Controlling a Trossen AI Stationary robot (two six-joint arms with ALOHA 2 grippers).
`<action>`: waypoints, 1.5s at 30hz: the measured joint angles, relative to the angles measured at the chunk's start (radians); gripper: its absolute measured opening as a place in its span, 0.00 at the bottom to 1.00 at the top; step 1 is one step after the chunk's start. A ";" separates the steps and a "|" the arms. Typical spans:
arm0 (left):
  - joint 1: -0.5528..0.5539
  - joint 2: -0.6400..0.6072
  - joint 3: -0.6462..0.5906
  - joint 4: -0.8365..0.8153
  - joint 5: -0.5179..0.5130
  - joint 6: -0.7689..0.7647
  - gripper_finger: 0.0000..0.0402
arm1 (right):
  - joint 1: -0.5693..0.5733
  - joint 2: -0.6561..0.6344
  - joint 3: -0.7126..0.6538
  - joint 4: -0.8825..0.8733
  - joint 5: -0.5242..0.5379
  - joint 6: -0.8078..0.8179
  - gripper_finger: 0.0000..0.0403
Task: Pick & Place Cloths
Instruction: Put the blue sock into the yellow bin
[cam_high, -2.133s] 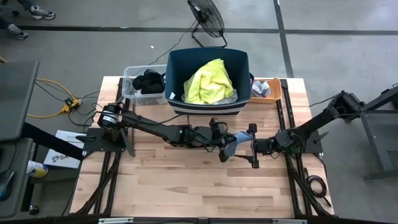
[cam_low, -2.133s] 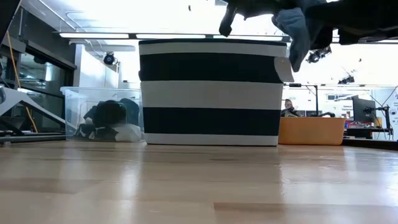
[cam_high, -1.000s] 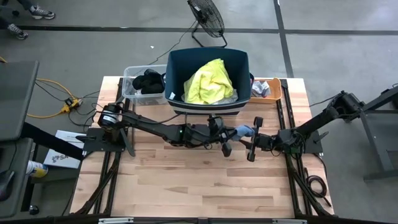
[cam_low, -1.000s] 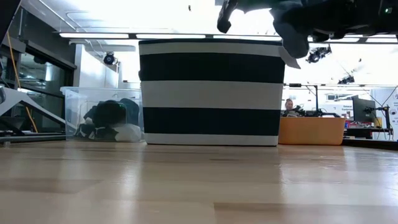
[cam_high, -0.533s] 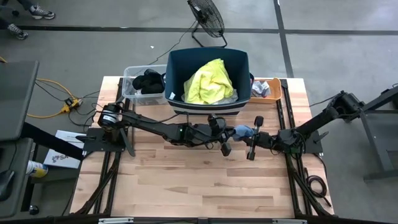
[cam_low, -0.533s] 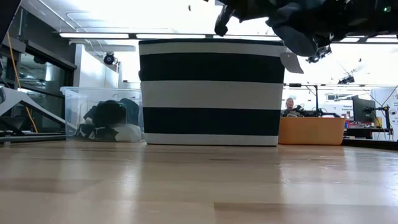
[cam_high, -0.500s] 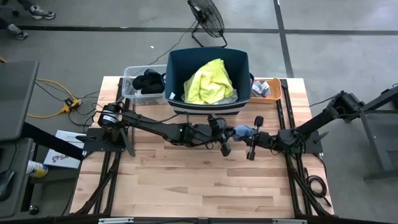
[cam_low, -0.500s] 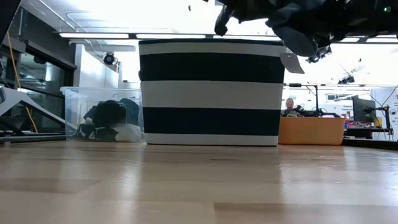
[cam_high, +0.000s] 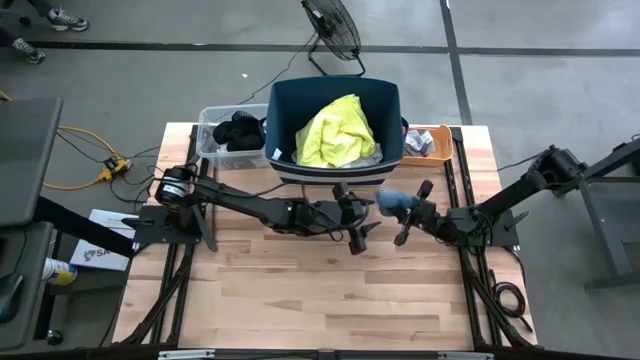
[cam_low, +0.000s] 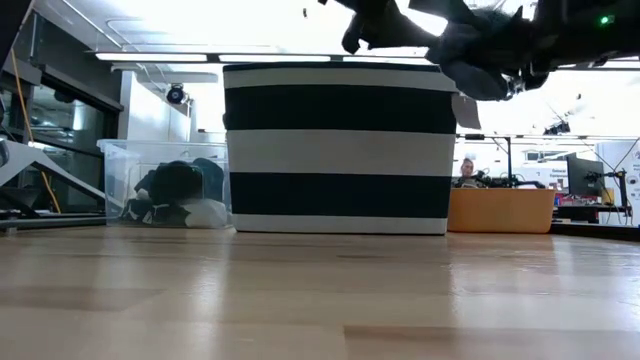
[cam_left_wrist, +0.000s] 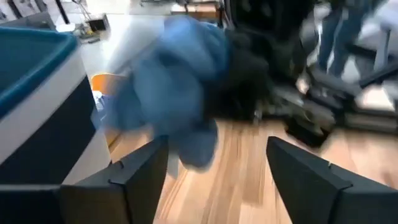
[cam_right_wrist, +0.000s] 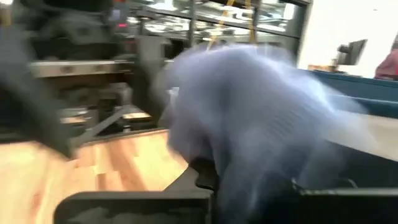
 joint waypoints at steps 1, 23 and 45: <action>0.000 -0.009 0.000 -0.028 0.000 0.013 0.67 | 0.000 -0.002 0.000 0.001 0.025 -0.001 0.01; 0.000 -0.193 -0.001 -0.692 -0.042 -0.093 0.70 | -0.062 -0.050 0.221 0.048 0.641 -0.517 0.01; 0.000 -0.216 -0.001 -0.805 -0.076 -0.042 0.70 | -0.492 -0.251 0.255 -0.070 0.643 -0.572 0.01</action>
